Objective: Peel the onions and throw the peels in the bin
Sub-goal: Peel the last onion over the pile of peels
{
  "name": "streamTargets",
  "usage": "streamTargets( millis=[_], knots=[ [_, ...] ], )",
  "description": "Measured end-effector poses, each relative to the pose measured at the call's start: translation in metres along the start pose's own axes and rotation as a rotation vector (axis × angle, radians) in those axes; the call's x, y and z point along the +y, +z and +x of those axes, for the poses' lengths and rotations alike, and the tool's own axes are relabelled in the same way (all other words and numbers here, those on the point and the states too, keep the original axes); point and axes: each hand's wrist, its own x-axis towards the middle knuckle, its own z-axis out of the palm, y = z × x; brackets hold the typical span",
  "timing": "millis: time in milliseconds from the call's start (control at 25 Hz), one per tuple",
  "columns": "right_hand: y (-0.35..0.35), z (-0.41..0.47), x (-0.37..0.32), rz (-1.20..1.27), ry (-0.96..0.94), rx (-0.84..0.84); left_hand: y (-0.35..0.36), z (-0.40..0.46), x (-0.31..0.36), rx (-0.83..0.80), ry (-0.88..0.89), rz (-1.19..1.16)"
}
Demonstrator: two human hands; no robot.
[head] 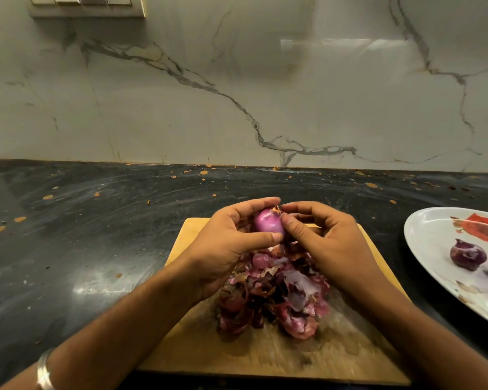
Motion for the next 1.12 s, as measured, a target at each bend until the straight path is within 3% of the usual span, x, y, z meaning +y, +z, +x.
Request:
streamTargets(
  millis=[480,640,1120],
  knots=[
    [0.0031,-0.0050,-0.0040,-0.338,-0.235,0.144,0.0017,-0.0023,-0.0069,0.097,0.150,0.271],
    [0.0043,-0.0050,-0.0048,-0.385,-0.276,0.175,0.0030,-0.0031,-0.0070,0.104,0.173,0.266],
    [0.0059,-0.0053,-0.0031,-0.125,-0.119,0.301,0.0069,-0.0028,-0.0098,0.045,0.127,0.060]
  ],
)
